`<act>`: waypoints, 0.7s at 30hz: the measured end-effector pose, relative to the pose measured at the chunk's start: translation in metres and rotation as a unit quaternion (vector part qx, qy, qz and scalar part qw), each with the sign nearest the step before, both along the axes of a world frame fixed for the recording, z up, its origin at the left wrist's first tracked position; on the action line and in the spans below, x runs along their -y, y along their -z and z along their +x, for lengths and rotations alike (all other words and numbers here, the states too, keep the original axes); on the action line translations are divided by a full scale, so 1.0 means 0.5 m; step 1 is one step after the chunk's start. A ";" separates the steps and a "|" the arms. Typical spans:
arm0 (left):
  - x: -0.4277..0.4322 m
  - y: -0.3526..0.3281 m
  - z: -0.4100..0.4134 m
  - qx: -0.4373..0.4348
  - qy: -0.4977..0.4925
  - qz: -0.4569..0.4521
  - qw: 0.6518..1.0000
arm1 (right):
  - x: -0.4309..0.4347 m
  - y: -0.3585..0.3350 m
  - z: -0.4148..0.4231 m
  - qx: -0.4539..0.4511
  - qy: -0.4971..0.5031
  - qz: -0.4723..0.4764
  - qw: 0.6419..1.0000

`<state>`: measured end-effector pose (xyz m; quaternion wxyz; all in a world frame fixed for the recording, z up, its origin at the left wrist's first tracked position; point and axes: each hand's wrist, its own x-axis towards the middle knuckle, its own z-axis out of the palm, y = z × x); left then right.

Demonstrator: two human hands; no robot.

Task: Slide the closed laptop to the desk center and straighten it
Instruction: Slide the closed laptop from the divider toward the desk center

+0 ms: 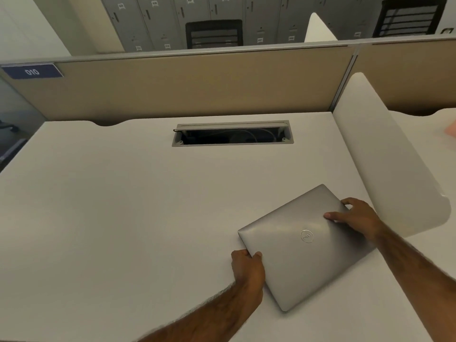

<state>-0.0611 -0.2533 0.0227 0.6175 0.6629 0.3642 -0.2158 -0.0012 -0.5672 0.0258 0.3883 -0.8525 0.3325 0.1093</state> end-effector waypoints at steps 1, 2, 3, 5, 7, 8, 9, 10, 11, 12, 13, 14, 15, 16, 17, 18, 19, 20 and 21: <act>-0.008 0.000 0.004 0.009 -0.007 0.007 1.000 | -0.011 -0.001 0.004 0.005 -0.001 0.001 1.000; -0.017 -0.004 0.007 0.015 -0.016 0.013 1.000 | -0.025 -0.002 0.009 0.011 -0.002 0.004 1.000; -0.027 -0.007 0.013 0.020 -0.027 0.023 0.999 | -0.039 -0.003 0.015 0.016 -0.004 0.008 1.000; -0.056 -0.010 0.024 0.030 -0.042 0.047 0.998 | -0.075 -0.007 0.027 0.025 -0.008 0.012 1.000; -0.089 -0.014 0.035 0.033 -0.046 0.064 0.996 | -0.111 -0.008 0.038 0.028 -0.010 0.011 1.000; -0.105 -0.016 0.042 0.034 -0.047 0.069 0.996 | -0.128 -0.007 0.042 0.028 -0.009 0.012 0.999; -0.122 -0.016 0.049 0.037 -0.049 0.071 0.996 | -0.144 -0.008 0.048 0.028 -0.009 0.013 0.999; -0.139 -0.018 0.056 0.039 -0.050 0.072 0.995 | -0.161 -0.009 0.054 0.028 -0.009 0.013 0.999; -0.156 -0.020 0.065 0.041 -0.050 0.071 0.995 | -0.178 -0.012 0.061 0.029 -0.008 0.013 0.999; -0.173 -0.024 0.074 0.041 -0.051 0.069 0.995 | -0.196 -0.015 0.069 0.031 -0.007 0.011 0.999; -0.192 -0.026 0.084 0.043 -0.051 0.070 0.995 | -0.216 -0.019 0.077 0.034 -0.007 0.008 0.999; -0.213 -0.028 0.094 0.046 -0.053 0.073 0.995 | -0.236 -0.023 0.085 0.040 -0.008 0.007 0.999; -0.235 -0.029 0.106 0.050 -0.056 0.077 0.994 | -0.257 -0.025 0.093 0.045 -0.008 0.008 0.999; -0.258 -0.031 0.118 0.052 -0.060 0.080 0.994 | -0.280 -0.026 0.102 0.048 -0.009 0.013 0.999; -0.281 -0.033 0.130 0.055 -0.063 0.083 0.993 | -0.302 -0.026 0.112 0.049 -0.009 0.018 0.999; -0.303 -0.035 0.141 0.057 -0.064 0.088 0.992 | -0.325 -0.026 0.122 0.049 -0.010 0.021 0.999; -0.325 -0.035 0.154 0.057 -0.063 0.092 0.992 | -0.347 -0.026 0.133 0.049 -0.010 0.021 0.999; -0.347 -0.037 0.166 0.055 -0.062 0.096 0.992 | -0.369 -0.026 0.143 0.049 -0.009 0.021 0.999; -0.367 -0.038 0.178 0.054 -0.062 0.097 0.992 | -0.390 -0.026 0.153 0.049 -0.009 0.020 0.999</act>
